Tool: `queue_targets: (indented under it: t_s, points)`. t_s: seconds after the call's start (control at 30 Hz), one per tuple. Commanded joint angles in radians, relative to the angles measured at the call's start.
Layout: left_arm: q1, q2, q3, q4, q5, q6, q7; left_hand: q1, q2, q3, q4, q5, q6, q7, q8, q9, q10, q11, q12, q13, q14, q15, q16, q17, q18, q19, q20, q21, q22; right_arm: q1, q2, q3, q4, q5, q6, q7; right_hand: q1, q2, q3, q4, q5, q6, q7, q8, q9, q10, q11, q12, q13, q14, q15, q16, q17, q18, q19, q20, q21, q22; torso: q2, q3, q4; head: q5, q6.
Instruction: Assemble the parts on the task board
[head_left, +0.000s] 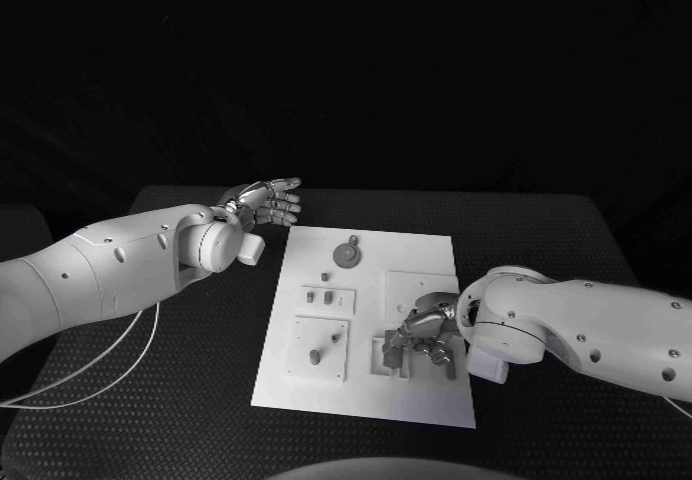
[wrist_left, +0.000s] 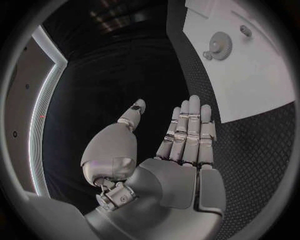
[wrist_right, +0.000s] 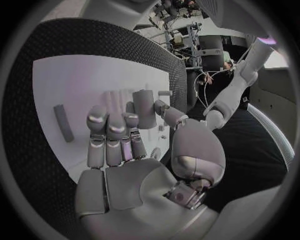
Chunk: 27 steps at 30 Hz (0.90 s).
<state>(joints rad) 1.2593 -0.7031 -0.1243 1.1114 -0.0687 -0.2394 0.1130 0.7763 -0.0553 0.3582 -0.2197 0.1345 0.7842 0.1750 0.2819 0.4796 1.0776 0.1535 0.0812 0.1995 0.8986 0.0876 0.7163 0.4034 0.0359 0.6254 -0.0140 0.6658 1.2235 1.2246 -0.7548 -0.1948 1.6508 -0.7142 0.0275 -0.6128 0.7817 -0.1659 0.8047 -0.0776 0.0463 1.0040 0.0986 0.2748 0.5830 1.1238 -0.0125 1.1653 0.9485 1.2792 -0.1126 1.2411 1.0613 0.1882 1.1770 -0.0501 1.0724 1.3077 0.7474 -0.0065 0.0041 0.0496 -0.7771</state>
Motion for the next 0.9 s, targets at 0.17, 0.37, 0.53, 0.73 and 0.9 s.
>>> queue_targets:
  t_s: [0.17, 0.37, 0.53, 0.73, 0.9]
  points:
    - [0.002, 0.004, 0.001, 0.000, -0.003, 0.012, -0.002, -0.010, -0.002, 0.004, 0.003, -0.004, -0.007, 0.001, 0.004, -0.001, -0.005, -0.003, 0.005, -0.002, -0.002, 0.000, -0.006, 0.002, 0.011, -0.007, 0.002, -0.006, 0.001, 0.004, 0.017, -0.023, -0.008, -0.059, 0.017, -0.004, -0.012, 0.000, -0.003, -0.001, 0.003, 0.008, 0.001, -0.004, -0.002, 0.000, 0.001, -0.004, 0.002, 0.008, -0.003, -0.005, 0.001, 0.074, -0.002, 0.004, 0.006, 0.004, 0.001, 0.0005, -0.0005, 0.001, -0.001]
    - [0.002, 0.004, 0.001, 0.000, -0.003, 0.012, -0.002, -0.011, -0.002, 0.004, 0.004, -0.004, -0.007, 0.001, 0.004, -0.001, -0.005, -0.003, 0.005, -0.002, -0.002, 0.000, -0.007, 0.002, 0.011, -0.007, 0.002, -0.006, 0.002, 0.004, 0.030, -0.038, -0.018, -0.067, 0.018, -0.002, -0.021, -0.004, -0.004, 0.002, 0.003, 0.009, 0.000, -0.004, -0.002, 0.000, 0.000, -0.005, 0.003, 0.008, -0.003, -0.006, 0.003, 0.074, -0.002, 0.004, 0.006, 0.004, 0.001, 0.0028, 0.0026, 0.008, -0.005]
    - [0.002, 0.004, 0.001, 0.000, -0.003, 0.013, -0.002, -0.011, -0.002, 0.004, 0.004, -0.004, -0.007, 0.000, 0.004, -0.001, -0.005, -0.003, 0.005, -0.002, -0.002, 0.000, -0.007, 0.002, 0.011, -0.007, 0.002, -0.006, 0.002, 0.004, 0.036, -0.039, -0.023, -0.071, 0.008, 0.003, -0.027, -0.006, -0.005, 0.005, 0.003, 0.010, 0.000, -0.004, -0.002, 0.000, 0.000, -0.005, 0.003, 0.008, -0.004, -0.007, 0.004, 0.074, -0.002, 0.004, 0.006, 0.003, 0.001, 0.0019, 0.0015, 0.008, -0.007]
    - [0.002, 0.006, 0.001, 0.000, -0.003, 0.013, -0.002, -0.011, -0.002, 0.004, 0.004, -0.004, -0.007, 0.000, 0.004, -0.002, -0.005, -0.003, 0.005, -0.002, -0.002, 0.000, -0.007, 0.003, 0.011, -0.008, 0.002, -0.006, 0.002, 0.004, 0.043, -0.039, -0.033, -0.077, 0.006, 0.007, -0.031, -0.006, -0.005, 0.008, 0.003, 0.011, 0.000, -0.004, -0.002, 0.000, 0.000, -0.005, 0.004, 0.008, -0.004, -0.008, 0.005, 0.074, -0.001, 0.004, 0.006, 0.003, 0.001, 0.0031, 0.0011, 0.011, -0.005]
    - [0.002, 0.005, 0.001, 0.000, -0.003, 0.013, -0.002, -0.011, -0.002, 0.004, 0.004, -0.004, -0.007, 0.000, 0.004, -0.002, -0.005, -0.003, 0.005, -0.002, -0.002, 0.000, -0.007, 0.003, 0.011, -0.008, 0.002, -0.006, 0.002, 0.004, 0.048, -0.039, -0.041, -0.075, 0.022, 0.007, -0.052, -0.021, -0.009, 0.023, 0.002, 0.012, -0.001, -0.004, -0.002, 0.000, -0.001, -0.006, 0.005, 0.009, -0.005, -0.010, 0.007, 0.074, -0.001, 0.004, 0.006, 0.001, 0.001, 0.0024, 0.0011, 0.013, -0.005]
